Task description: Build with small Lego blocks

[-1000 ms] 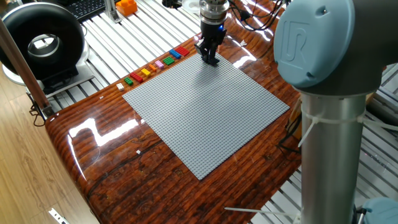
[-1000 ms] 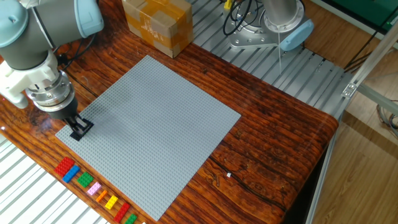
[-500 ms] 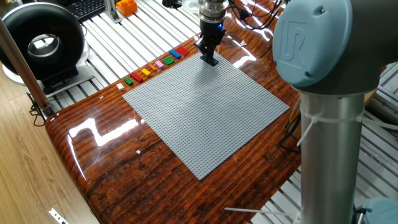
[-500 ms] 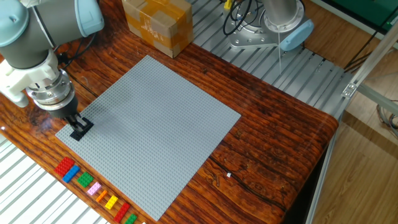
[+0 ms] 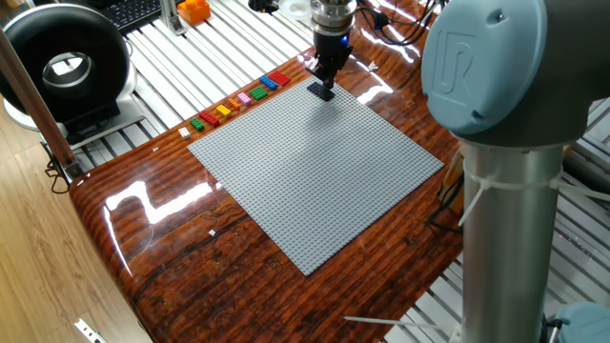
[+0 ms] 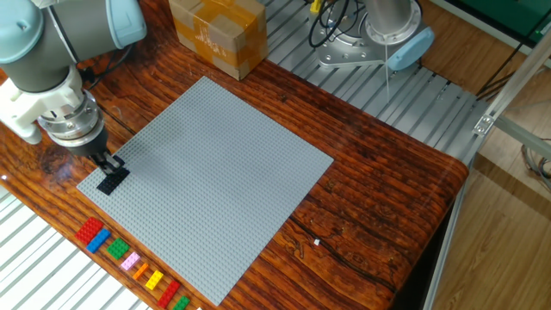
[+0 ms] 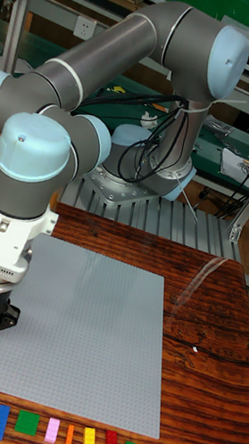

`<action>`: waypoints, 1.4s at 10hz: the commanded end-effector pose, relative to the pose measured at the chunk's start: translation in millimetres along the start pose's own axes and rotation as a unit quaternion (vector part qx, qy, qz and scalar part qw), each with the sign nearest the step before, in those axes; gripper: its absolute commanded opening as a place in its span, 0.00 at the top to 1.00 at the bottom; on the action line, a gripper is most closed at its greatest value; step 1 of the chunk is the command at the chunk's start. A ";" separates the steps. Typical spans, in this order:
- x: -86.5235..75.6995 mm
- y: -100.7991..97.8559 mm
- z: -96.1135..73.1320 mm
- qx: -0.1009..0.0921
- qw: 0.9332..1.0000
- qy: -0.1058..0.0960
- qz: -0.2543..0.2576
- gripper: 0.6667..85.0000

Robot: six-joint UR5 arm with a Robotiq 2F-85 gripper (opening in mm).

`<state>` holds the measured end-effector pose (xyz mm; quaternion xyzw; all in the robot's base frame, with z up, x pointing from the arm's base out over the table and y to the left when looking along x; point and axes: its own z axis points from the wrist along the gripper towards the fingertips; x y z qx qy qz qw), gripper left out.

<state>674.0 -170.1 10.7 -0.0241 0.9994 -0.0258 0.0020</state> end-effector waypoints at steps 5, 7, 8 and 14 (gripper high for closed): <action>0.6 -1.9 4.5 -0.007 1.000 -0.010 -0.003 1.00; -0.2 -1.2 5.0 -0.008 1.000 -0.011 -0.002 1.00; -0.3 -0.8 5.0 -0.009 1.000 -0.011 -0.002 1.00; 0.2 2.7 5.1 -0.013 1.000 -0.010 0.008 1.00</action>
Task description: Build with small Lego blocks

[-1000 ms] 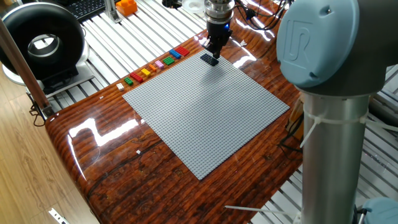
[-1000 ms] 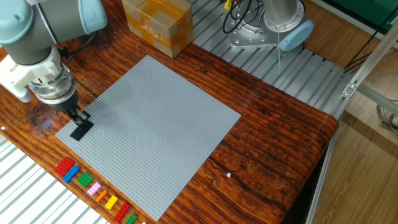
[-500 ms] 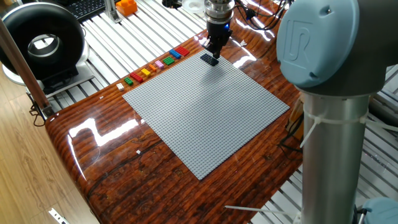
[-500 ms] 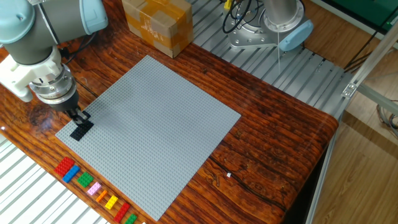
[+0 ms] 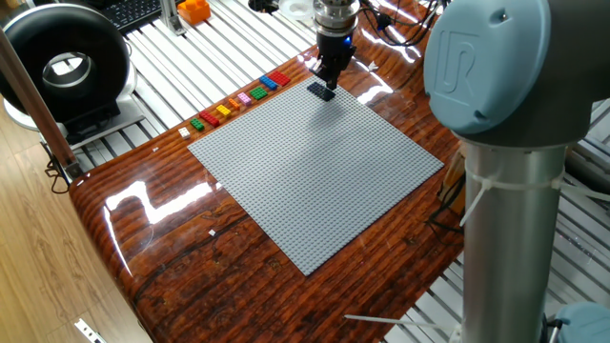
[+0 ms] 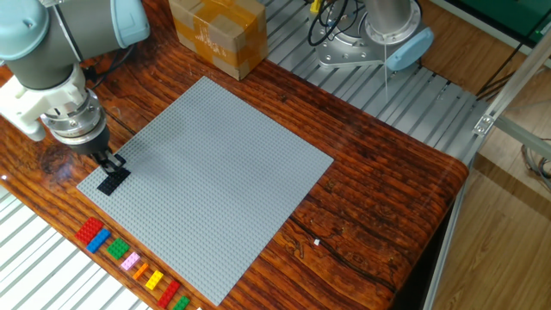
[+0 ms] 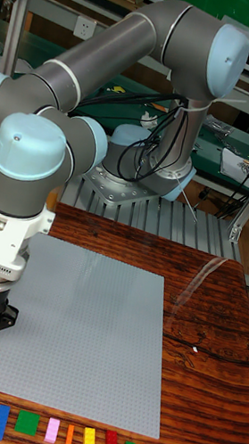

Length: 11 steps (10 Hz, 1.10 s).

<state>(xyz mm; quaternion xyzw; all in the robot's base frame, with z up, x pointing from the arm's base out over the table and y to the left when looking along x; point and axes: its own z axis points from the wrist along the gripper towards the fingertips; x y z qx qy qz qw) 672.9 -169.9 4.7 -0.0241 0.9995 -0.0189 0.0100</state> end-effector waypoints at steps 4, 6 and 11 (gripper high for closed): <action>0.8 2.9 -1.4 -0.005 1.000 0.001 0.014 1.00; 1.7 1.5 -1.3 0.000 1.000 0.003 0.016 1.00; 6.3 -1.1 -2.9 0.006 1.000 0.012 0.018 1.00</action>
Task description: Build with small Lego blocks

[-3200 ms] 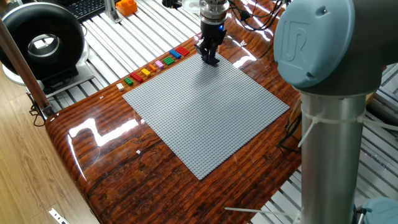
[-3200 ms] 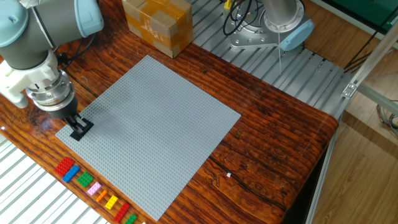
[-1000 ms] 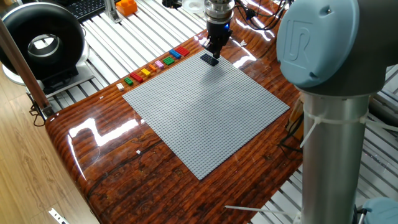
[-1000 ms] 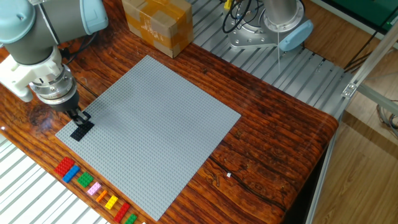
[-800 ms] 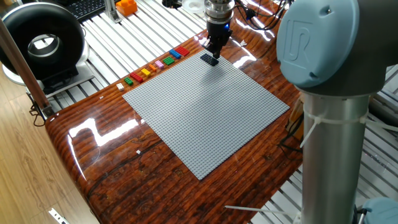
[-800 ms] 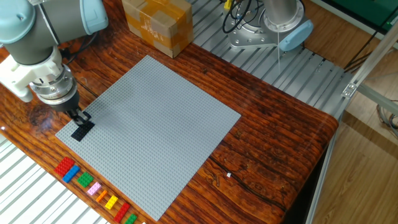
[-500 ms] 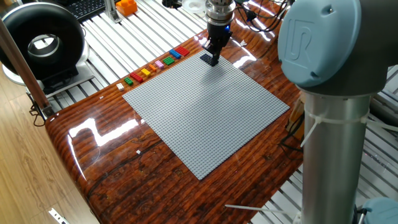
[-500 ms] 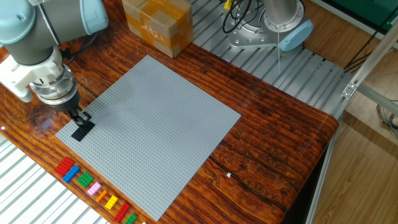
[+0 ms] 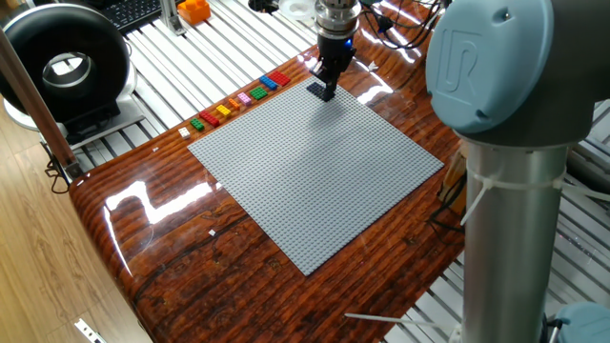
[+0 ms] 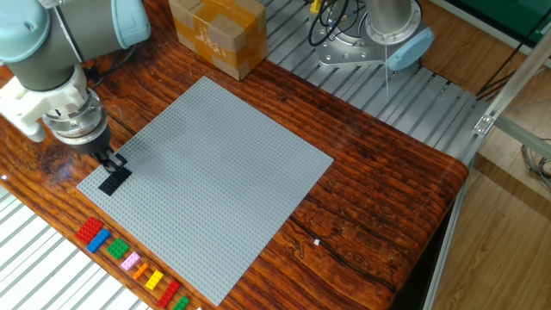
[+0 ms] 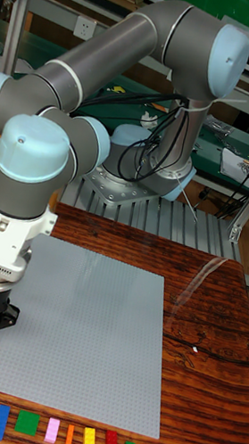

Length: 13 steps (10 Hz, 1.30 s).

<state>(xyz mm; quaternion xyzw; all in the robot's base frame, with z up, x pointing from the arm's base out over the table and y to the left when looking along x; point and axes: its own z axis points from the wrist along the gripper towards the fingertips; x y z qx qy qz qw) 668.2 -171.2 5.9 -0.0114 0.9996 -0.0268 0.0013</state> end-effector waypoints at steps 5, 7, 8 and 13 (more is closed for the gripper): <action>2.1 8.4 -5.8 0.004 1.000 0.008 0.025 1.00; 2.9 11.5 -9.1 0.006 0.999 0.012 0.030 1.00; 2.0 15.2 -11.3 0.008 0.999 0.014 0.037 1.00; -18.1 50.7 -21.8 -0.015 0.996 0.013 0.084 1.00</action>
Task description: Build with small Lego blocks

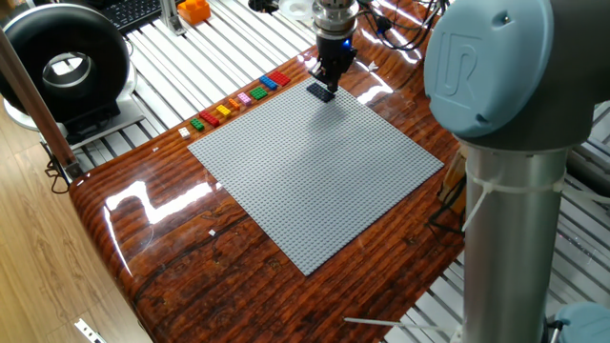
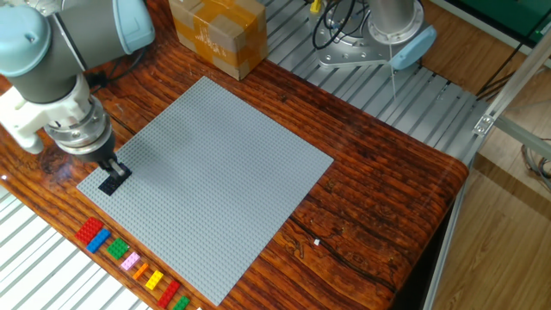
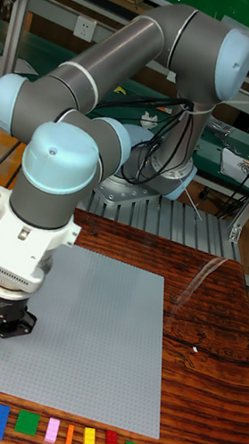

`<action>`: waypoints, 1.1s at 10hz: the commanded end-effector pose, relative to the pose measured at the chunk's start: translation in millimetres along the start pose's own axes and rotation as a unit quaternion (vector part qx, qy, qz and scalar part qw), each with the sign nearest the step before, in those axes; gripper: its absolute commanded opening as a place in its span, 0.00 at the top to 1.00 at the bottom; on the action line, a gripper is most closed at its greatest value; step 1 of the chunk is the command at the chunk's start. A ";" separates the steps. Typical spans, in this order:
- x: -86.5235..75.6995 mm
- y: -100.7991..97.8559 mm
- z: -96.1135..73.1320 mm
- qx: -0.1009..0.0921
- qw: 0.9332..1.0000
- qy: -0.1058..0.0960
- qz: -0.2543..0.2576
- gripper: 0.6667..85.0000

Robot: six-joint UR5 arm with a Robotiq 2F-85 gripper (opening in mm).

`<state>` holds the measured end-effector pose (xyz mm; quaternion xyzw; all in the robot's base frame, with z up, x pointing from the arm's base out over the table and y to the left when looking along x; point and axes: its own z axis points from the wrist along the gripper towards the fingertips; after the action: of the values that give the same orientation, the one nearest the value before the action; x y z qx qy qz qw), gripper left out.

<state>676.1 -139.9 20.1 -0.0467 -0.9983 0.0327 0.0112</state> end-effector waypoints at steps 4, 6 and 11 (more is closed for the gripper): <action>-28.8 48.0 -1.7 -0.064 0.997 -0.028 0.040 1.00; -34.1 46.8 1.4 -0.065 0.997 -0.035 0.032 1.00; -36.3 42.1 7.1 -0.071 0.996 -0.044 0.014 1.00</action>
<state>713.3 -101.7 11.3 -0.0651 -0.9971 -0.0257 -0.0298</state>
